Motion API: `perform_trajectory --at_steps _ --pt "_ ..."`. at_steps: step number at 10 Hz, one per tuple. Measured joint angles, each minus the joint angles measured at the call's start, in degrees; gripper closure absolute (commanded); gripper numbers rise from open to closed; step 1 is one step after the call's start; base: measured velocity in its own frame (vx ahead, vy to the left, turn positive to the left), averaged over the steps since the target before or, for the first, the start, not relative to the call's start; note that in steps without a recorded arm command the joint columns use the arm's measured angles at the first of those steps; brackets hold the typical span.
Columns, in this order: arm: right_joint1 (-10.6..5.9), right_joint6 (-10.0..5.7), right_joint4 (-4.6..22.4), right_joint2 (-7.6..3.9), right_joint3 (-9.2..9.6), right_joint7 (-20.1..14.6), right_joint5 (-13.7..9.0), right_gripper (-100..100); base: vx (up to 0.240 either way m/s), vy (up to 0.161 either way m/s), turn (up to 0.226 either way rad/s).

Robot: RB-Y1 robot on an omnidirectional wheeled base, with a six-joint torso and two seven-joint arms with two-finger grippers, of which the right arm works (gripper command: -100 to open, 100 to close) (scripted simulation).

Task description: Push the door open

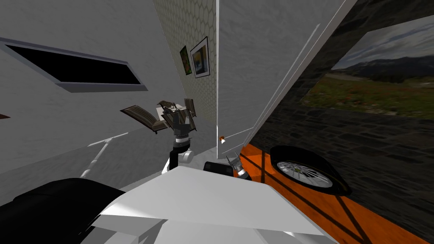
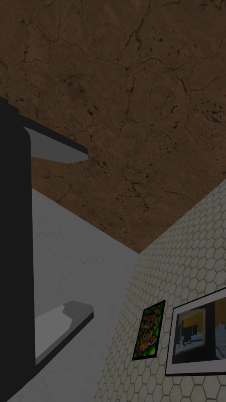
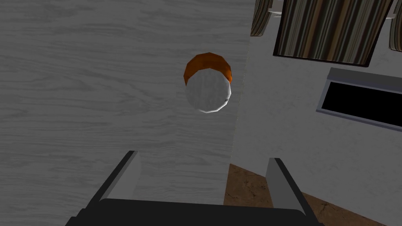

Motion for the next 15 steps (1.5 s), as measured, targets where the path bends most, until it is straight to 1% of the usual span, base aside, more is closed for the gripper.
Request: perform_trajectory --at_steps 1,2,3,5,6,7,13,15 --pt "-0.32 0.32 0.13 -0.54 0.02 0.10 -0.08 -100 0.158 0.095 0.009" --pt "-0.46 0.62 -0.03 -0.81 0.08 0.06 -0.10 -100 0.189 0.102 0.027" --pt "-0.84 0.98 0.05 -0.85 0.13 0.08 -0.15 -100 0.200 0.137 0.034" --pt "-1.51 1.77 0.03 -0.16 0.22 0.13 -0.30 -100 0.180 0.128 0.022" --pt "-2.24 2.11 0.48 0.63 0.14 0.17 -0.46 -100 0.065 0.044 0.002" --pt "-2.35 2.18 0.54 0.74 0.14 0.19 -0.48 100 -0.005 0.001 0.007" --pt "-2.10 2.24 0.70 0.59 0.25 0.21 -0.30 100 -0.008 -0.006 0.012" --pt "-1.73 2.51 0.66 0.31 0.52 -1.61 -1.57 100 0.038 0.026 0.050"
